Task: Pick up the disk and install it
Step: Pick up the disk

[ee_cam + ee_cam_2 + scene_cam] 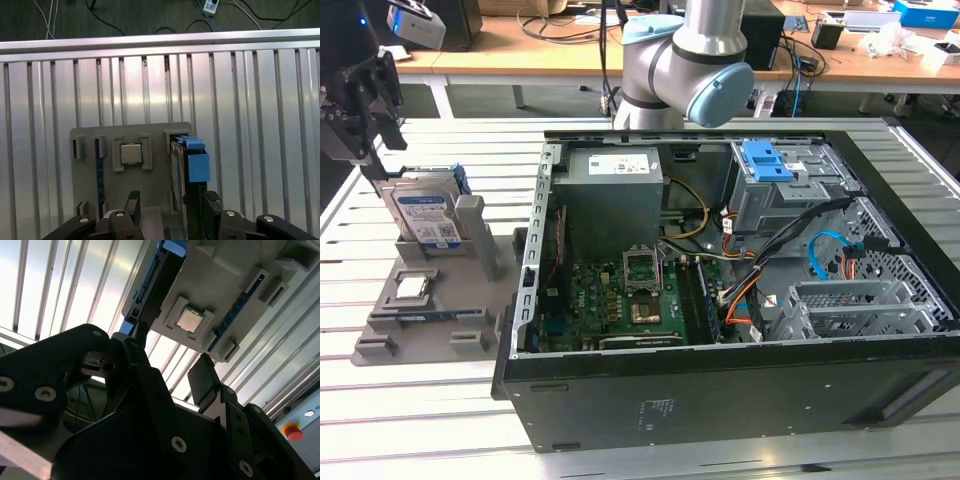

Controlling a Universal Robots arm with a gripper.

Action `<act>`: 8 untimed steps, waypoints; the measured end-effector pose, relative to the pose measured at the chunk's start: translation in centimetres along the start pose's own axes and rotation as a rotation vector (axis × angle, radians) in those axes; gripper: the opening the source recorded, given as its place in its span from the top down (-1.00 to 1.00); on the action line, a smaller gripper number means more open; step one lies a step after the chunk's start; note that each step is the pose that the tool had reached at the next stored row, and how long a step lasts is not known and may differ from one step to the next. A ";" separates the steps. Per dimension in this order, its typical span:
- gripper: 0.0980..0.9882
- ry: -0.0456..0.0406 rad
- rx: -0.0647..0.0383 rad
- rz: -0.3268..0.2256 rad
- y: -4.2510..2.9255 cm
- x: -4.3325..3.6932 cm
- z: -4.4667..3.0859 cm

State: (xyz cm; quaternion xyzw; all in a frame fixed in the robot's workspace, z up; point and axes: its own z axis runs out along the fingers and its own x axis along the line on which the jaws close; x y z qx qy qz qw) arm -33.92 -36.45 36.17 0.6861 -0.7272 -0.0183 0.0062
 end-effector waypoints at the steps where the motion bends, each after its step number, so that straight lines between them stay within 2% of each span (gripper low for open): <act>1: -0.13 0.0001 0.000 0.000 -0.06 -0.09 0.15; 8: -0.13 -0.0006 0.000 0.016 -0.10 -1.52 1.84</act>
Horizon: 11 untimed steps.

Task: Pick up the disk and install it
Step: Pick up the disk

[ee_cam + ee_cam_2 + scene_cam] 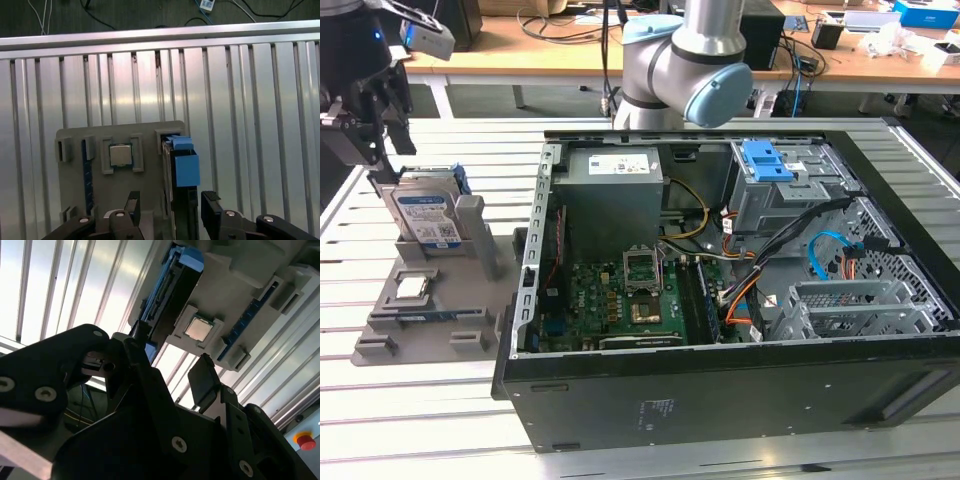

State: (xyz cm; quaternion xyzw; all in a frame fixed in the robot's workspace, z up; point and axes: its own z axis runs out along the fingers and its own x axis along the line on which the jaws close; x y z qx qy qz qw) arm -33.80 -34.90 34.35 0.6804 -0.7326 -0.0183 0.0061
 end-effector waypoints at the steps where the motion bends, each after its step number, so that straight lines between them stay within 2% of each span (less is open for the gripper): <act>1: -0.13 -0.0001 0.000 0.000 0.18 -0.30 0.15; 4: -0.13 0.0001 0.000 0.001 0.62 -0.62 0.47; 8: -0.13 0.0001 0.000 -0.002 0.62 -0.66 1.29; 11: -0.13 0.0013 -0.001 -0.038 0.62 -1.04 2.10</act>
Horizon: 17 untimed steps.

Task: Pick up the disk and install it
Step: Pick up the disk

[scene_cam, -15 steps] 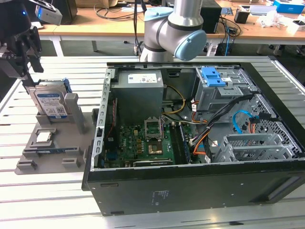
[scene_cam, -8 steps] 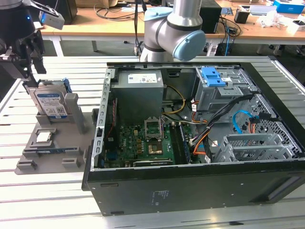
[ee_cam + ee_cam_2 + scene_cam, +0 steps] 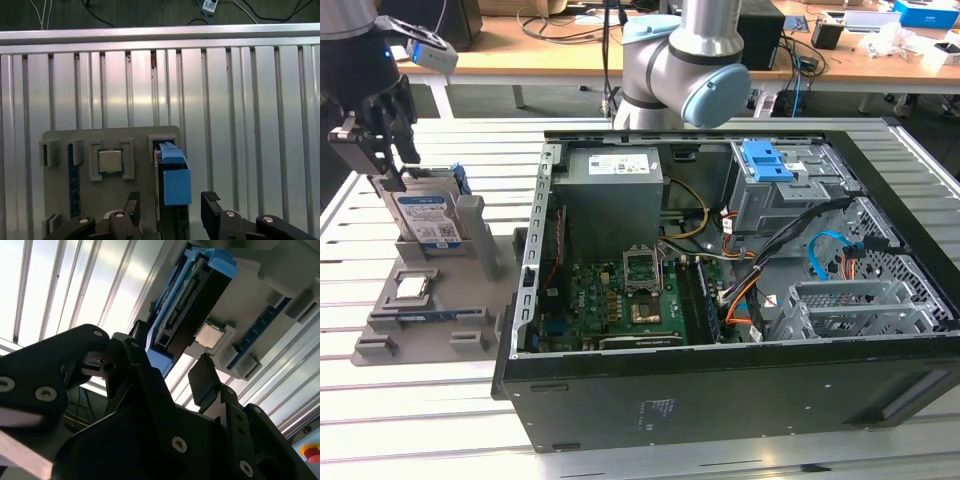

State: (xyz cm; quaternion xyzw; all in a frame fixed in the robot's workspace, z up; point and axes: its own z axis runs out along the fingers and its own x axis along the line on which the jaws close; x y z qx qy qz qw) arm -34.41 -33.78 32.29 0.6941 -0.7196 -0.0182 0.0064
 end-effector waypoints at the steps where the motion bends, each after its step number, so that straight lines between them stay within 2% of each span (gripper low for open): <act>1: -0.13 0.0002 0.000 -0.006 0.00 -0.15 0.17; 6: -0.13 0.0009 0.000 -0.024 -0.01 -0.42 1.16; 12: -0.13 0.0015 -0.001 -0.039 -0.06 -0.42 2.74; 17: -0.13 0.0016 -0.001 -0.041 -0.10 -0.43 3.27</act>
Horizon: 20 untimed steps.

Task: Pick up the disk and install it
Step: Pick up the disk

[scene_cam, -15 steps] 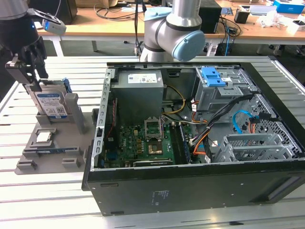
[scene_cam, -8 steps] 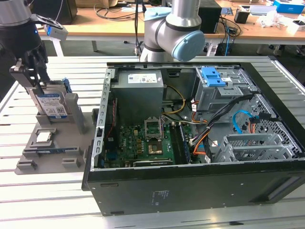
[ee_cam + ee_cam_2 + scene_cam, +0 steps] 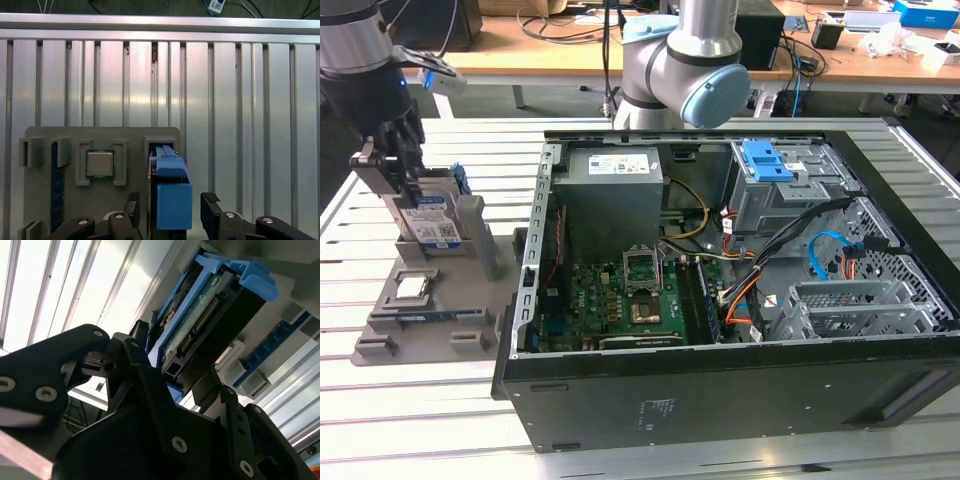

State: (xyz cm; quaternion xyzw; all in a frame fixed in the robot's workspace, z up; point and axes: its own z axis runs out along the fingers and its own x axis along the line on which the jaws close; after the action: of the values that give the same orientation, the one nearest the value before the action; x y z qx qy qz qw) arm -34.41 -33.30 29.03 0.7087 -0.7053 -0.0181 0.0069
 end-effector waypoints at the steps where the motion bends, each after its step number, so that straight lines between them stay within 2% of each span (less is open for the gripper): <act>1: -0.13 -0.0001 0.000 0.000 -0.03 -0.01 0.02; 4: -0.13 -0.0001 0.000 -0.001 -0.07 -0.01 0.18; 7: -0.13 -0.0001 0.000 -0.001 -0.09 0.00 0.70; 15: -0.13 0.0000 0.000 -0.001 -0.09 0.00 0.75; 16: 0.19 0.0000 0.000 -0.001 -0.08 0.00 0.76; 17: 0.19 0.0000 0.000 -0.001 -0.09 0.00 0.77; 18: 0.33 -0.0002 0.000 -0.001 -0.09 0.00 0.78; 20: 0.40 0.0000 0.000 -0.001 -0.09 0.00 0.79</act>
State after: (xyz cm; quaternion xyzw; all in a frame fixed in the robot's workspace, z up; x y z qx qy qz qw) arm -34.35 -33.29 28.24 0.7092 -0.7047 -0.0181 0.0068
